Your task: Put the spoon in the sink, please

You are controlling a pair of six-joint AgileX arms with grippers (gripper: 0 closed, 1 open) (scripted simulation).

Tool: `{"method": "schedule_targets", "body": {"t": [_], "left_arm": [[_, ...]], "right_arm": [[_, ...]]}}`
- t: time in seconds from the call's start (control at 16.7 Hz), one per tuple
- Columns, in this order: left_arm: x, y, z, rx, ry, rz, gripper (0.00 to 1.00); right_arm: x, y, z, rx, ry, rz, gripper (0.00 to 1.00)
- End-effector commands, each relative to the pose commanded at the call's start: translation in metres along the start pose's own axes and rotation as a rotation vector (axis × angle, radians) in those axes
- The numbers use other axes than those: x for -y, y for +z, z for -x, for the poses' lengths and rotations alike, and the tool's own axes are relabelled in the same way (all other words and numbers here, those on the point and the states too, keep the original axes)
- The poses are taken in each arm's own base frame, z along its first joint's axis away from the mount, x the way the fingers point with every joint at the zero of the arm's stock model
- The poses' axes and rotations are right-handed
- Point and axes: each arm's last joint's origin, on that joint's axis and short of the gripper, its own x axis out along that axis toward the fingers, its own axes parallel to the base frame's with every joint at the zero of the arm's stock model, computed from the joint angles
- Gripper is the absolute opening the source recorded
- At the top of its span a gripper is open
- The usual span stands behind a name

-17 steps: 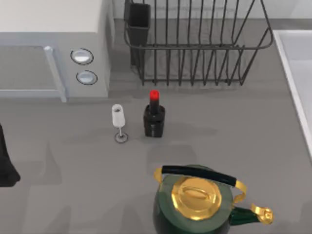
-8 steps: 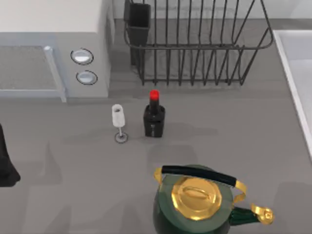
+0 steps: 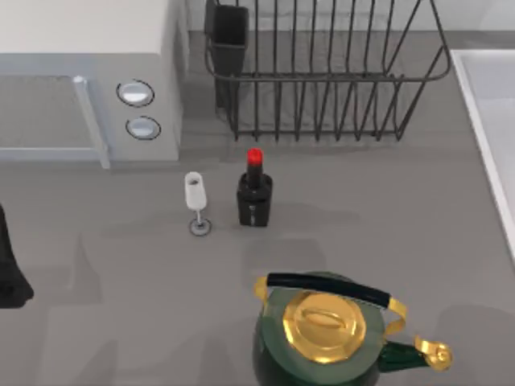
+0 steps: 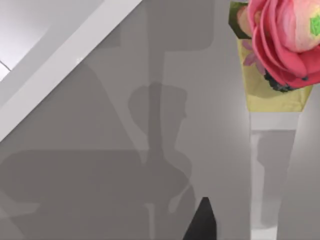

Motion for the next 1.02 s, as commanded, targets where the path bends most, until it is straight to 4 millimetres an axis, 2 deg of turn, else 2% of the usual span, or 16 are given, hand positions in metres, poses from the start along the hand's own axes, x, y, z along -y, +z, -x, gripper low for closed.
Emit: {"method": "schedule_targets", "body": {"t": [0.18, 0.36, 0.6, 0.78, 1.02], "left_arm": [[0.0, 0.0, 0.0, 0.0, 0.0, 0.0, 1.0], [0.0, 0.0, 0.0, 0.0, 0.0, 0.0, 1.0], [0.0, 0.0, 0.0, 0.0, 0.0, 0.0, 1.0], [0.0, 0.0, 0.0, 0.0, 0.0, 0.0, 1.0], [0.0, 0.0, 0.0, 0.0, 0.0, 0.0, 1.0]], "right_arm": [[-0.009, 0.017, 0.004, -0.029, -0.011, -0.007, 0.0], [-0.03, 0.05, 0.011, -0.064, -0.026, -0.01, 0.0], [-0.073, 0.109, 0.024, -0.071, -0.033, -0.009, 0.0], [-0.111, 0.149, 0.025, -0.06, -0.029, -0.01, 0.0], [-0.158, 0.181, 0.013, -0.047, -0.022, -0.012, 0.0]]}}
